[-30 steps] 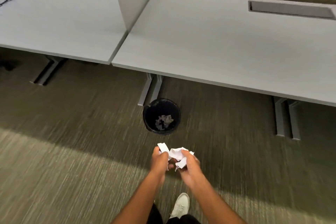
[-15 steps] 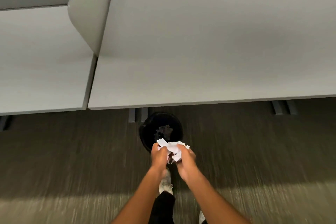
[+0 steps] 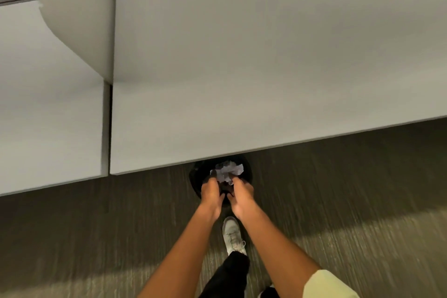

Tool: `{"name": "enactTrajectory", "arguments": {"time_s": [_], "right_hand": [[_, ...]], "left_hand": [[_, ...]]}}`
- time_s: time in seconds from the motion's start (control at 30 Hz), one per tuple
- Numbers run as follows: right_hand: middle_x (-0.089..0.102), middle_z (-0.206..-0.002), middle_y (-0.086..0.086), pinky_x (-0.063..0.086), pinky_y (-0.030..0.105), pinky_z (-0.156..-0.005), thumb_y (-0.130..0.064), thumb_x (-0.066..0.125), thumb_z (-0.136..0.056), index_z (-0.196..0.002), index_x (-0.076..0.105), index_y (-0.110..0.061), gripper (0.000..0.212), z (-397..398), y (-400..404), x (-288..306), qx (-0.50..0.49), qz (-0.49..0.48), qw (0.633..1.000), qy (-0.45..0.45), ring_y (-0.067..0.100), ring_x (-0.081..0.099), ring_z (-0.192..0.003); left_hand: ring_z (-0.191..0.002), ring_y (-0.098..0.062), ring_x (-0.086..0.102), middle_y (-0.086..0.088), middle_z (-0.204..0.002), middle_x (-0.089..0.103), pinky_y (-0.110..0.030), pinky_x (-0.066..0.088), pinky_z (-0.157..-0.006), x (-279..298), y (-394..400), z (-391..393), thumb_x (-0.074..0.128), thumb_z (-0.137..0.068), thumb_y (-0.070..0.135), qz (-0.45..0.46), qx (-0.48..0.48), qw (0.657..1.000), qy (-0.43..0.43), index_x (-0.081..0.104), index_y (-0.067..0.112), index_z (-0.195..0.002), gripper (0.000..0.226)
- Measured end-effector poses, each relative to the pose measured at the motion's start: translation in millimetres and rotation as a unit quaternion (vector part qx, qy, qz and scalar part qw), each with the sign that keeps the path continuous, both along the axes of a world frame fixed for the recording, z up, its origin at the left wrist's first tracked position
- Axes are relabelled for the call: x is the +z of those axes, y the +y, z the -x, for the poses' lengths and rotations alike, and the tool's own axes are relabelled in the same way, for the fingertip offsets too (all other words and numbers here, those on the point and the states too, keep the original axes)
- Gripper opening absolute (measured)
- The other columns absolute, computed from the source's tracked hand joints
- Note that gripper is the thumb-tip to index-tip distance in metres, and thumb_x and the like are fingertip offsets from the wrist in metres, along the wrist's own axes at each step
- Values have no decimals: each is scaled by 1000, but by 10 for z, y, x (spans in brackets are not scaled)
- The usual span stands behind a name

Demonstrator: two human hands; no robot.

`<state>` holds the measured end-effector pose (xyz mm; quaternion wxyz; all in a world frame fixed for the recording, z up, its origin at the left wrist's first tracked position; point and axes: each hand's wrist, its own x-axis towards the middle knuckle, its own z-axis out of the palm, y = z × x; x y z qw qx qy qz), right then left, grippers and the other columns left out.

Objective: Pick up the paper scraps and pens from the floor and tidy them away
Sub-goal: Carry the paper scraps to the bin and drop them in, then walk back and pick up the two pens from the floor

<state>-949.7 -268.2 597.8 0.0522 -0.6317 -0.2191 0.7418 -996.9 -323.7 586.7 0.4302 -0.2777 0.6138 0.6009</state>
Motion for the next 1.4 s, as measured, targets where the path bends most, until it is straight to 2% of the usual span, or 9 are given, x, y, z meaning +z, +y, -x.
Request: {"name": "enactTrajectory", "arguments": {"time_s": [0.1,0.17,0.3,0.43,0.57,0.7,1.17,1.3,1.4], "right_hand": [[66,-120,18,51,31,-72,-8,56,-91,-125,57,-5,35,-23,35,2,-6,11,1000,-5,28,64,-103],[65,-120,16,51,33,-81,-9,57,-91,-125,57,-6,35,-73,63,2,-12,15,1000,-10,26,62,-103],[64,-109,11,46,39,-96,-12,58,-92,-105,60,-10,13,-199,136,8,-11,15,1000,-13,26,59,-108],[64,-95,5,46,38,-92,-13,57,-93,-88,60,-16,7,-332,252,68,-18,-1,1000,-2,26,62,-101],[60,-121,14,48,39,-96,-16,60,-92,-124,56,-10,33,-555,393,177,-54,-29,998,10,26,58,-108],[61,-117,7,48,38,-93,-20,61,-92,-138,45,-14,50,-903,551,285,-94,-42,995,13,24,58,-109],[60,-108,8,46,41,-96,-22,57,-94,-132,49,-12,40,-3271,1152,613,-283,-110,952,-51,26,59,-109],[61,-107,7,47,32,-79,-22,57,-94,-124,54,-13,32,-4207,1325,611,-330,-121,934,-65,20,58,-98],[62,-99,4,46,26,-67,-21,57,-94,-110,57,-18,16,-4945,1436,604,-366,-121,920,-71,15,59,-85]], "left_hand": [[-109,-23,57,-8,-115,63,-37,42,-101,-27,-3,24,39,-100,29,-7,-1,1000,-1,60,17,-114,28],[-110,-23,58,-9,-120,62,-38,43,-101,-51,-14,22,39,-99,26,-1,-8,1000,6,60,17,-111,26],[-130,-27,48,-10,-140,53,-43,34,-115,-39,-2,-33,37,-98,32,11,-44,999,4,47,12,-137,45],[-129,-28,48,-13,-141,52,-41,38,-110,46,125,-130,38,-98,34,21,-84,996,10,43,12,-140,48],[-132,-30,45,-15,-144,47,-41,37,-110,208,323,-301,41,-98,38,10,-131,991,22,35,10,-144,54],[-130,-32,47,-19,-138,50,-47,36,-113,375,549,-577,38,-99,45,-9,-222,974,38,37,13,-141,53],[-98,-24,58,-9,-107,62,-42,45,-87,756,1517,-2597,41,-99,40,-23,-506,861,46,52,16,-120,34],[-99,-27,58,-13,-107,63,-45,46,-91,893,1777,-3384,43,-99,35,-10,-564,823,64,54,17,-101,21],[-97,-27,60,-11,-104,64,-43,47,-88,966,1998,-4047,43,-99,34,-7,-612,788,71,56,14,-106,25]]}}
